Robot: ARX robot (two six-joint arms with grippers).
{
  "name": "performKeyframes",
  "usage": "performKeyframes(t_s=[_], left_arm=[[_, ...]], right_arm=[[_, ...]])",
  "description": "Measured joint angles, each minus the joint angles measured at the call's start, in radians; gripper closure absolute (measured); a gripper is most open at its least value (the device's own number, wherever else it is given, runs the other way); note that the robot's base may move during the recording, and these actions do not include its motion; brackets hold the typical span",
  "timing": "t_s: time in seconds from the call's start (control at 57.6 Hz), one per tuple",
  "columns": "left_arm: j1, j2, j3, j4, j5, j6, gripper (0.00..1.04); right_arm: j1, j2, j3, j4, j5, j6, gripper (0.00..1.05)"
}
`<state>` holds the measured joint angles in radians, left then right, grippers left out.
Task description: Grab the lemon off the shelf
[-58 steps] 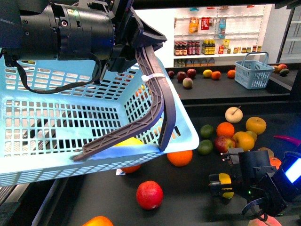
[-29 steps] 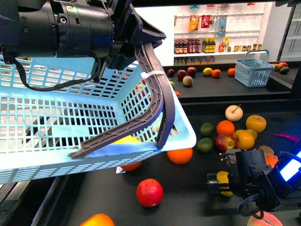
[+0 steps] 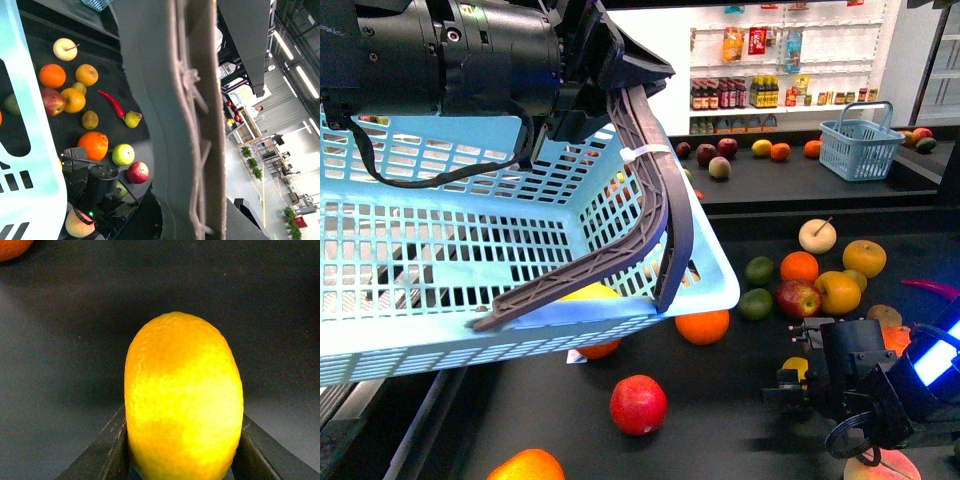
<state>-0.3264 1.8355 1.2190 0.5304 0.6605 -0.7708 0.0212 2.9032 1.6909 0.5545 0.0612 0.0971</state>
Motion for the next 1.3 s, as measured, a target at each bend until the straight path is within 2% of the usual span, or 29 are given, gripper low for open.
performKeyframes(t_s=[0.243, 0.399, 0.694, 0.781, 1.058, 1.301], left_arm=[[0.0, 0.0, 0.0, 0.0, 0.001, 0.0, 0.96], [0.0, 0.0, 0.0, 0.0, 0.001, 0.0, 0.96], [0.0, 0.0, 0.0, 0.0, -0.001, 0.0, 0.96], [0.0, 0.0, 0.0, 0.0, 0.001, 0.0, 0.96], [0.0, 0.0, 0.0, 0.0, -0.001, 0.0, 0.96], [0.0, 0.0, 0.0, 0.0, -0.002, 0.0, 0.96]], right_arm=[[-0.001, -0.173, -0.166, 0.077, -0.003, 0.043, 0.61], [-0.018, -0.401, -0.328, 0.149, -0.047, 0.143, 0.61], [-0.069, -0.888, -0.669, 0.196, -0.155, 0.499, 0.61], [-0.034, -1.002, -0.747, 0.215, -0.222, 0.603, 0.61], [0.103, -1.026, -0.774, 0.242, -0.343, 0.687, 0.61], [0.155, -1.011, -0.775, 0.268, -0.369, 0.699, 0.61]])
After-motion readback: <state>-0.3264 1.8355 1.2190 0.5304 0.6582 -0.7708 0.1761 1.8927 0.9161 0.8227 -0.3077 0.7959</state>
